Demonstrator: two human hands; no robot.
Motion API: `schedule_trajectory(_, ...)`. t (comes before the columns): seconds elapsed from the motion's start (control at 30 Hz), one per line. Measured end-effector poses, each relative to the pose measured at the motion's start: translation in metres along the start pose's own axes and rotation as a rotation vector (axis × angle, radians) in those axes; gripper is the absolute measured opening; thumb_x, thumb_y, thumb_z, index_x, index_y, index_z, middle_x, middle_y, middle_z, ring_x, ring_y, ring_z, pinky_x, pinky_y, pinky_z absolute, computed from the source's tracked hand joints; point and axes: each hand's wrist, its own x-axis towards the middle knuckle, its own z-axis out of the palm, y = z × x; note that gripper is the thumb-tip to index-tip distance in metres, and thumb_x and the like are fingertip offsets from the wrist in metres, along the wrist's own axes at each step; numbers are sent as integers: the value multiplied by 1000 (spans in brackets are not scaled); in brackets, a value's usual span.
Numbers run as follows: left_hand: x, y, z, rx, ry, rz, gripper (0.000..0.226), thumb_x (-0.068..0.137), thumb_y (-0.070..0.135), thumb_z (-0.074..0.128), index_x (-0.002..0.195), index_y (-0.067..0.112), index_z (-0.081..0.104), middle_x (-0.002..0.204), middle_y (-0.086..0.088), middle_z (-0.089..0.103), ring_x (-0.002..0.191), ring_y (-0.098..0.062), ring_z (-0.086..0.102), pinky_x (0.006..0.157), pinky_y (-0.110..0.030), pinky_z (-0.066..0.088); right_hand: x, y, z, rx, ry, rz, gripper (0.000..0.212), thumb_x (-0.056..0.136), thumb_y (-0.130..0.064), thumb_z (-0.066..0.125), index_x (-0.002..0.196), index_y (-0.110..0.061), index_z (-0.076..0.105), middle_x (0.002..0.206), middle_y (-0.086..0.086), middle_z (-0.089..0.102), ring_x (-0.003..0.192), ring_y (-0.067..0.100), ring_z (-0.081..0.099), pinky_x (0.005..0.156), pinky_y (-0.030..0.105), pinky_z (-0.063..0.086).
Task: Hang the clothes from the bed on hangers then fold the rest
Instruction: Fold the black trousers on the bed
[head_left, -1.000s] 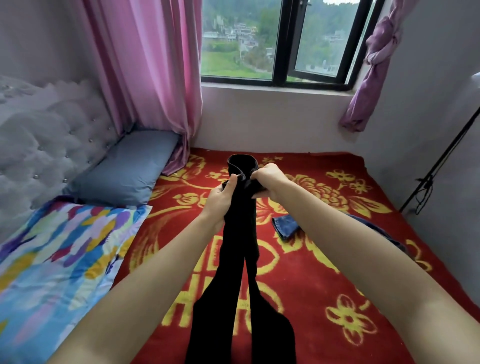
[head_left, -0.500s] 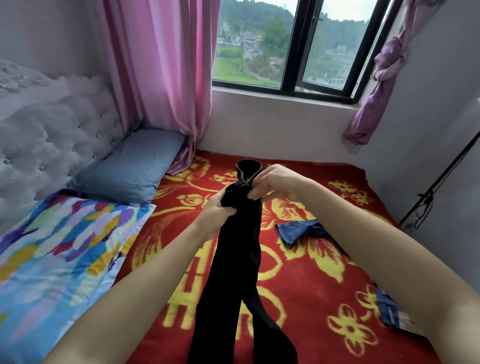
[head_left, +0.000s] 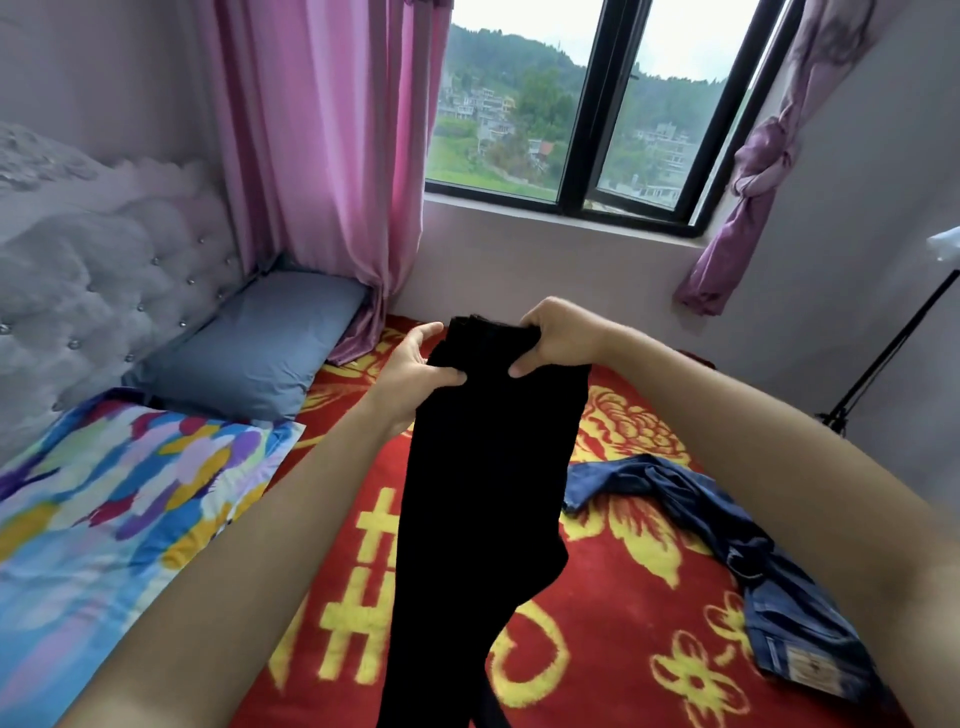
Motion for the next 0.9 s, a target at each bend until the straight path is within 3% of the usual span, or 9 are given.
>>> schedule_trajectory(0.17, -16, -14, -7, 184, 41, 42, 51, 74, 16, 77, 118, 22, 52, 105, 6, 65, 91, -3, 64, 68, -13, 48, 14, -21, -57, 79, 241, 87, 32, 72, -17, 79, 87, 9, 67, 79, 9, 59, 75, 22, 57, 66, 28, 43)
schedule_trajectory(0.23, -19, -22, -5, 196, 55, 42, 48, 76, 15, 75, 118, 18, 52, 105, 5, 63, 91, -2, 63, 64, -9, 47, 19, -33, -79, 125, 354, 102, 44, 72, -19, 79, 92, 16, 63, 79, 10, 54, 75, 23, 52, 68, 30, 39)
schedule_trajectory(0.3, -20, -29, -2, 252, 53, 55, 45, 78, 7, 72, 118, 12, 52, 106, 0, 61, 92, -5, 62, 64, -9, 46, 21, -46, -98, 111, 478, 105, 38, 71, -23, 79, 82, 9, 62, 78, 11, 51, 74, 23, 51, 66, 30, 35)
schedule_trajectory(0.4, -23, -39, -1, 262, 98, 67, 35, 79, -2, 66, 106, 19, 55, 92, 3, 63, 75, 3, 62, 59, -6, 44, 20, -61, -126, 85, 674, 124, 39, 69, -29, 80, 82, 4, 63, 82, 16, 60, 78, 27, 60, 70, 33, 48)
schedule_trajectory(0.47, -24, -46, -5, 269, 115, 40, 25, 81, -5, 62, 92, 18, 58, 81, 0, 63, 68, -6, 61, 55, -11, 43, 17, -66, -143, 94, 796, 150, 43, 68, -31, 81, 88, 4, 66, 90, 15, 66, 86, 30, 65, 80, 40, 54)
schedule_trajectory(0.53, -23, -55, -12, 225, 137, -25, 17, 84, -5, 59, 86, 12, 62, 76, -4, 62, 67, -16, 57, 54, -18, 41, 10, -67, -162, 108, 885, 172, 36, 66, -33, 81, 76, -4, 61, 85, 8, 63, 84, 26, 66, 77, 38, 55)
schedule_trajectory(0.7, -25, -82, -36, 88, 90, -171, 20, 84, 6, 67, 102, -2, 67, 87, -8, 70, 76, -20, 67, 63, -22, 51, -16, -55, -195, 170, 1069, 254, 45, 63, -35, 81, 64, -16, 41, 60, -8, 43, 52, 4, 44, 45, 19, 33)
schedule_trajectory(0.77, -20, -79, -50, 91, 85, -177, 23, 83, 4, 67, 104, -6, 67, 81, -5, 72, 69, -13, 68, 59, -17, 51, -25, -43, -195, 242, 1082, 262, 49, 62, -31, 82, 59, -19, 35, 59, -7, 41, 54, 6, 44, 52, 22, 41)
schedule_trajectory(0.9, 10, -38, -88, 193, 122, -83, 20, 86, -1, 61, 105, -6, 64, 68, 1, 67, 55, -6, 60, 54, -15, 47, -43, 1, -191, 311, 1086, 382, 36, 60, -28, 81, 62, -15, 47, 73, 3, 58, 74, 21, 61, 70, 35, 53)
